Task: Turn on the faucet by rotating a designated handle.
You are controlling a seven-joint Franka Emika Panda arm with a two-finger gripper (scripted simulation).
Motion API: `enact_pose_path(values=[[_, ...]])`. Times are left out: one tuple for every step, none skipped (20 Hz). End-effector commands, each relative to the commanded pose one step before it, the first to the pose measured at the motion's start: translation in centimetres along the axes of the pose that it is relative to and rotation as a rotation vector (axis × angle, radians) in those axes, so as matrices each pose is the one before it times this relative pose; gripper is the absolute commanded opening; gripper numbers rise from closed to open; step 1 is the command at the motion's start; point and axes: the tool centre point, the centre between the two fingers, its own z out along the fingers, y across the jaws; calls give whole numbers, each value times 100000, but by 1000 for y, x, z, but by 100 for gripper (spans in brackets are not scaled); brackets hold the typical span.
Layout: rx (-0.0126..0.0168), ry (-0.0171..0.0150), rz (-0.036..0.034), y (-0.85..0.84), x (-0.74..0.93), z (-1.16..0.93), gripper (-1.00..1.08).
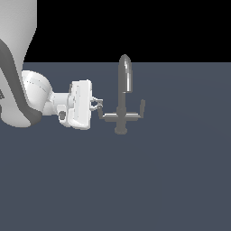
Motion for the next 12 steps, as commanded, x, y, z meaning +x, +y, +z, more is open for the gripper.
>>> enact_pose_path(values=[[-177, 832, 416, -152, 908, -6, -100], [71, -590, -276, 130, -615, 22, -100], [0, 0, 0, 299, 150, -14, -100], [-5, 63, 28, 292, 163, 7, -100], [-4, 44, 20, 298, 161, 1, -100], [0, 0, 0, 307, 154, -15, -100], [-8, 89, 40, 297, 172, 16, -100], [0, 0, 0, 313, 157, -15, -100], [-7, 63, 28, 307, 169, 7, -100], [0, 0, 0, 318, 160, -16, -100], [-10, 88, 40, 309, 176, 15, -100], [0, 0, 0, 324, 162, -16, -100]])
